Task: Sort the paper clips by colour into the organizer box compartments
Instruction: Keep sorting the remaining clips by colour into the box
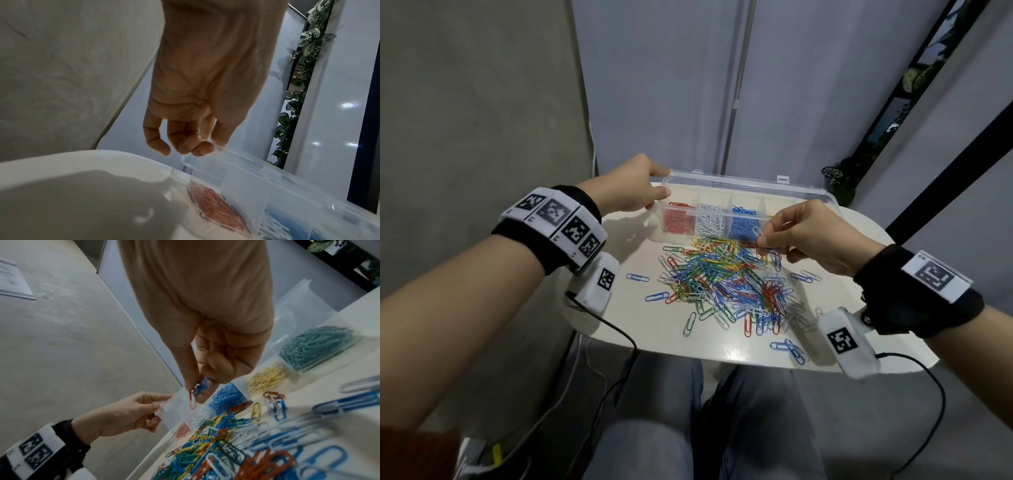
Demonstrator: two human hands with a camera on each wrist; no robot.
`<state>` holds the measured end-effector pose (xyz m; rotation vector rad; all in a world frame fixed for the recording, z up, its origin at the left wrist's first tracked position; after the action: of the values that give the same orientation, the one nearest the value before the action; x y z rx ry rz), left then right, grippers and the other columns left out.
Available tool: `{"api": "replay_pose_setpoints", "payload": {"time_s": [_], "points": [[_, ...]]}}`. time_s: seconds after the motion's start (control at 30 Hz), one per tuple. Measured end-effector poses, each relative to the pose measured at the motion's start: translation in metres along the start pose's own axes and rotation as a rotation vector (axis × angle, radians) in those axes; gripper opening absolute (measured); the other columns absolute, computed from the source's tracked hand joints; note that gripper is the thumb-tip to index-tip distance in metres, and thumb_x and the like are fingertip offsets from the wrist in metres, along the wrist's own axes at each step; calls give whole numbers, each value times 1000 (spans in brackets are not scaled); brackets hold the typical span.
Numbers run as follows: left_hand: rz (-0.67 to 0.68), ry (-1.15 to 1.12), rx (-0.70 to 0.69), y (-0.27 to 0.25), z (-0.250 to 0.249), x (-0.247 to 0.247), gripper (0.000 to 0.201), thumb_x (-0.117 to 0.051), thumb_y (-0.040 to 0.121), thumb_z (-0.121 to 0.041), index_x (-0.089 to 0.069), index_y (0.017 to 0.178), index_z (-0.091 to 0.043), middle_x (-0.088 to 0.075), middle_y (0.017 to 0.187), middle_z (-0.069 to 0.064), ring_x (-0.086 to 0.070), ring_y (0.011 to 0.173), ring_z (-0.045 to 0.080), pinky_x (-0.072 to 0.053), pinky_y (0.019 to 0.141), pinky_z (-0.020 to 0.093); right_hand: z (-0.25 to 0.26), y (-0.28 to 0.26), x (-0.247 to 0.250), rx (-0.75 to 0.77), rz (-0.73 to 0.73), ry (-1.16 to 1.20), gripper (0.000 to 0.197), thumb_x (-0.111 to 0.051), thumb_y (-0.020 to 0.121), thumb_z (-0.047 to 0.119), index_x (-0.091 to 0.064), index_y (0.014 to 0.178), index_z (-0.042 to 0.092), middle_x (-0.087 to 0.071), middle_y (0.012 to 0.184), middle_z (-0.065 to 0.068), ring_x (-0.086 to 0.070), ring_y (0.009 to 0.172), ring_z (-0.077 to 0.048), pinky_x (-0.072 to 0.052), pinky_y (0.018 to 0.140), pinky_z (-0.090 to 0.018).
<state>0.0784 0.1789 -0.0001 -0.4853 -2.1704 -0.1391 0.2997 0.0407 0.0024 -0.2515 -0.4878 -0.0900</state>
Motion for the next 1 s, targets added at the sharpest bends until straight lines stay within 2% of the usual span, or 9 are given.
{"api": "replay_pose_setpoints", "payload": {"time_s": [0.13,0.27,0.4,0.57,0.73,0.83,0.9,1.0], "points": [[0,-8,2,0,0,0,51,-58,96,-24,-43,144,-17,-57,61,4,-44,51,13,-35,51,27,-2,-1,3,-7,-28,-17,18,-81,72,4,-68,77,-9,-67,57,-9,-46,45,-11,-39,43,-20],[-6,-6,-3,0,0,0,51,-59,96,-23,-44,144,-16,-57,60,3,-43,47,10,-34,50,25,-5,-1,4,-28,-6,-1,9,-75,73,-8,-68,77,-7,-67,56,-8,-51,44,-12,-42,42,-20],[-7,1,-3,0,0,0,51,-59,96,-24,-45,144,-16,-57,59,2,-43,46,9,-34,50,26,-6,-2,6,-28,-8,-1,9,-72,75,-11,-69,80,-4,-71,64,-12,-56,44,-11,-45,44,-20],[-6,1,5,1,1,0,50,-59,96,-24,-45,144,-18,-58,60,3,-44,48,9,-34,51,25,-5,-2,5,-2,-1,-2,4,-73,77,-7,-69,75,-6,-70,75,-24,-58,51,-18,-49,45,-21],[-6,1,0,1,0,0,51,-59,96,-24,-45,144,-17,-58,60,2,-45,49,10,-35,52,26,-6,-3,6,5,-27,-106,6,-72,81,-2,-68,78,-6,-64,56,-9,-58,45,-15,-46,40,-21],[-5,3,-1,1,1,0,51,-59,96,-24,-45,144,-16,-58,60,2,-45,49,10,-36,52,26,-3,-3,0,72,-27,-234,6,-75,78,0,-71,74,-1,-61,53,-4,-53,44,-11,-42,39,-20],[-5,5,-2,1,0,0,51,-59,96,-24,-45,144,-16,-58,60,2,-45,49,10,-36,52,26,0,-3,-11,121,27,-270,7,-78,75,-2,-73,75,3,-62,53,0,-50,45,-5,-40,43,-16],[-6,7,-3,0,-1,0,51,-58,96,-23,-45,144,-16,-58,59,2,-44,48,10,-35,51,26,3,-4,-28,155,126,-352,11,-80,72,-3,-77,80,5,-66,59,1,-53,48,0,-43,51,-13]]}}
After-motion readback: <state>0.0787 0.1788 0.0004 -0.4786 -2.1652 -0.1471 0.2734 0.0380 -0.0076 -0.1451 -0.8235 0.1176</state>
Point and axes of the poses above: each hand's wrist, its own y-axis towards the middle knuckle, its own x-axis out of the back of the hand, z = x × y, the point moved 7 cm from there along y, towards the middle knuckle
